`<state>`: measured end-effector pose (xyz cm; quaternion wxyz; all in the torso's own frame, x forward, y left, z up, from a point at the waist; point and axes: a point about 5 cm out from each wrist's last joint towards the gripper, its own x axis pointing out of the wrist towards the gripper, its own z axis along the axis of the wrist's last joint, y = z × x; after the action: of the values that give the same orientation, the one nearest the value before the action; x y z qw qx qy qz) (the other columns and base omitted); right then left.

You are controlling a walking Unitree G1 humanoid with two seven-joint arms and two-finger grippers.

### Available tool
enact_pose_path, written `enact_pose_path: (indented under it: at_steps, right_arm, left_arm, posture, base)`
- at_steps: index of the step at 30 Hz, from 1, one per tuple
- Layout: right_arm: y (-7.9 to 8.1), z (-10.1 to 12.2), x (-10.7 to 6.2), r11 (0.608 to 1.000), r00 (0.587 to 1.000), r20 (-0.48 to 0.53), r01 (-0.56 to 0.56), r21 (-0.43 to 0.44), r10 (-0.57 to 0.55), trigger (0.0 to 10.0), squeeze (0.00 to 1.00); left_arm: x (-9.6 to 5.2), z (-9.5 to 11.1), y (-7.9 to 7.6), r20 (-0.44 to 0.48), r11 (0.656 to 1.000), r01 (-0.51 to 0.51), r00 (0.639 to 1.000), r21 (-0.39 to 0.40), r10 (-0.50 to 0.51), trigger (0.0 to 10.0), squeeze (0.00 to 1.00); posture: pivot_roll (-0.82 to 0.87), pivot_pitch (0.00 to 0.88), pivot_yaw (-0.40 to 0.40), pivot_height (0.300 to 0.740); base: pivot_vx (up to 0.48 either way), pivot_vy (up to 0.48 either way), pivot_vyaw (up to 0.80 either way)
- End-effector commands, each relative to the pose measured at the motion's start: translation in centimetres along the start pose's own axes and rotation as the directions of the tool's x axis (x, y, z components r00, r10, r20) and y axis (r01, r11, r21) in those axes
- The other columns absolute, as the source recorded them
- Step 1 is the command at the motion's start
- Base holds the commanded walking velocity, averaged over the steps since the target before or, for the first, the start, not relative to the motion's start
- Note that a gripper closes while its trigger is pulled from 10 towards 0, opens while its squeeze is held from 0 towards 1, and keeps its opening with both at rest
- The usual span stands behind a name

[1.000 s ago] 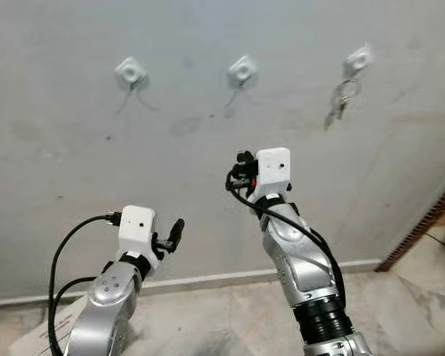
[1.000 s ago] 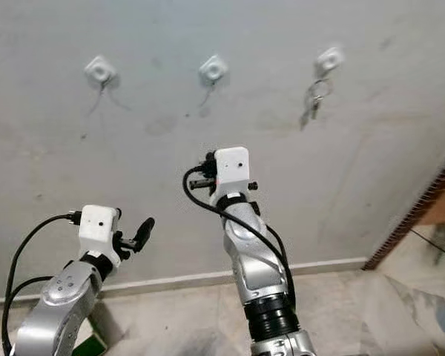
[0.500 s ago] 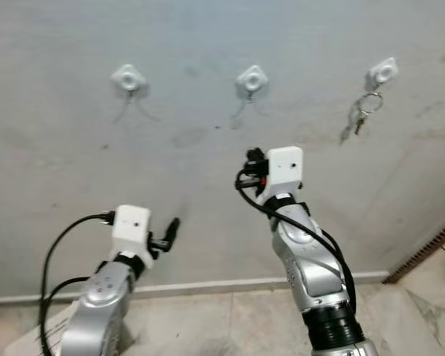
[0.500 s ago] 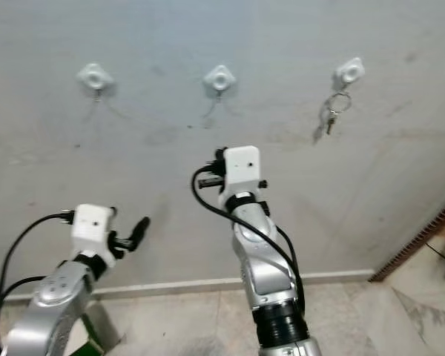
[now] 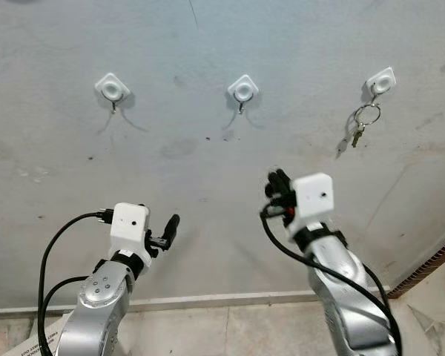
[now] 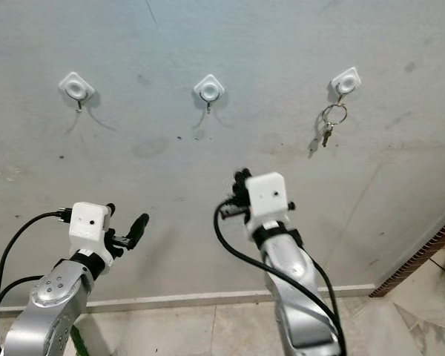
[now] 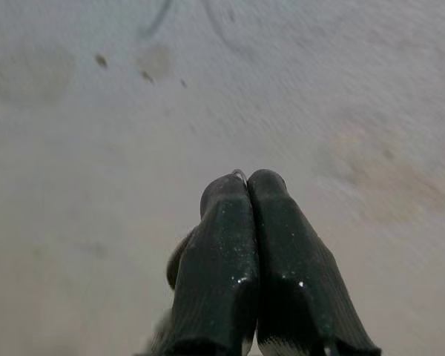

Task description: Hang keys on a hook

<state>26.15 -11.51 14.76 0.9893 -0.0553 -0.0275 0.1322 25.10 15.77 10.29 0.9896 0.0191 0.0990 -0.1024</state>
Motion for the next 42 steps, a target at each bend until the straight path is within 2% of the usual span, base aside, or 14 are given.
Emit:
enact_pose_path:
  at_steps: [1, 7, 13, 16, 21, 24, 25, 26, 30, 34, 36, 42]
  right_arm:
    - [0.2, 0.9, -0.4, 1.000, 0.999, 0.028, -0.016, 0.000, 0.016, 10.0, 0.00]
    - [0.8, 1.4, -1.3, 0.998, 0.998, 0.024, -0.065, 0.012, 0.065, 10.0, 0.00]
    - [2.0, 3.9, -1.0, 0.983, 0.982, 0.089, -0.173, 0.062, 0.167, 10.0, 0.00]
    - [2.0, 4.2, -1.2, 0.981, 0.979, 0.093, -0.185, 0.061, 0.179, 10.0, 0.00]
    - [1.5, 3.6, -2.3, 0.982, 0.982, 0.059, -0.182, 0.052, 0.178, 10.0, 0.00]
    - [0.7, 3.0, -3.5, 0.985, 0.987, 0.014, -0.162, 0.050, 0.162, 10.0, 0.00]
    - [0.7, 3.0, -3.5, 0.985, 0.987, 0.014, -0.162, 0.050, 0.162, 10.0, 0.00]
    - [0.4, 2.8, -4.1, 0.987, 0.988, -0.005, -0.152, 0.048, 0.152, 10.0, 0.00]
    - [-0.2, 1.9, -5.5, 0.991, 0.990, -0.057, -0.128, 0.046, 0.130, 10.0, 0.00]
    - [-0.5, 1.6, -6.2, 0.992, 0.990, -0.078, -0.118, 0.038, 0.121, 10.0, 0.00]
    - [-1.0, 0.8, -7.0, 0.995, 0.989, -0.126, -0.071, 0.063, 0.079, 10.0, 0.00]
    - [-0.9, 0.7, -6.8, 0.996, 0.989, -0.127, -0.063, 0.065, 0.071, 10.0, 0.00]
  left_arm:
    - [-0.1, 0.3, 0.1, 0.013, 1.000, -0.006, 1.000, 0.018, 0.006, 10.0, 0.00]
    - [-0.5, 1.3, -0.4, 0.079, 0.992, -0.001, 0.997, 0.123, -0.009, 10.0, 0.00]
    - [-0.9, 2.0, -0.5, 0.112, 0.995, 0.005, 0.994, 0.103, -0.017, 10.0, 0.00]
    - [-1.2, 2.2, -0.6, 0.128, 0.995, 0.016, 0.991, 0.096, -0.028, 10.0, 0.00]
    - [-1.5, 2.1, -0.5, 0.121, 0.995, -0.001, 0.993, 0.103, -0.012, 10.0, 0.00]
    - [-2.8, 2.0, 0.2, 0.106, 0.992, -0.044, 0.994, 0.115, 0.032, 10.0, 0.00]
    - [-2.8, 2.0, 0.2, 0.106, 0.992, -0.044, 0.994, 0.115, 0.032, 10.0, 0.00]
    - [-3.6, 1.7, 0.7, 0.097, 0.990, -0.070, 0.994, 0.121, 0.059, 10.0, 0.00]
    - [-4.7, 0.9, 1.3, 0.061, 0.990, -0.090, 0.995, 0.106, 0.084, 10.0, 0.00]
    - [-5.0, 0.8, 1.4, 0.053, 0.991, -0.098, 0.994, 0.094, 0.094, 10.0, 0.00]
    - [-5.2, 0.9, 1.3, 0.052, 0.992, -0.094, 0.995, 0.085, 0.090, 10.0, 0.00]
    - [-5.0, 0.9, 1.2, 0.050, 0.994, -0.071, 0.997, 0.079, 0.067, 10.0, 0.00]
  posture:
    - [0.06, 0.000, 0.032, 0.740]
    - [0.05, 0.002, 0.035, 0.740]
    - [0.05, 0.002, 0.034, 0.740]
    - [0.05, 0.003, 0.030, 0.740]
    - [0.05, 0.006, 0.032, 0.740]
    - [0.05, 0.008, 0.036, 0.740]
    - [0.05, 0.008, 0.036, 0.740]
    - [0.05, 0.008, 0.036, 0.740]
    - [0.06, 0.012, 0.034, 0.740]
    - [0.06, 0.013, 0.034, 0.740]
    - [0.05, 0.013, 0.035, 0.740]
    - [0.05, 0.015, 0.040, 0.740]
  base:
    - [0.000, 0.000, 0.00]
    - [0.000, 0.000, 0.00]
    - [0.000, 0.000, 0.00]
    - [0.092, 0.000, 0.00]
    - [0.220, 0.000, 0.00]
    - [0.000, 0.000, 0.00]
    - [0.000, 0.000, 0.00]
    - [0.000, 0.000, 0.00]
    - [0.000, 0.000, 0.00]
    - [0.000, 0.000, 0.00]
    - [0.000, 0.000, 0.00]
    - [0.090, 0.000, 0.00]
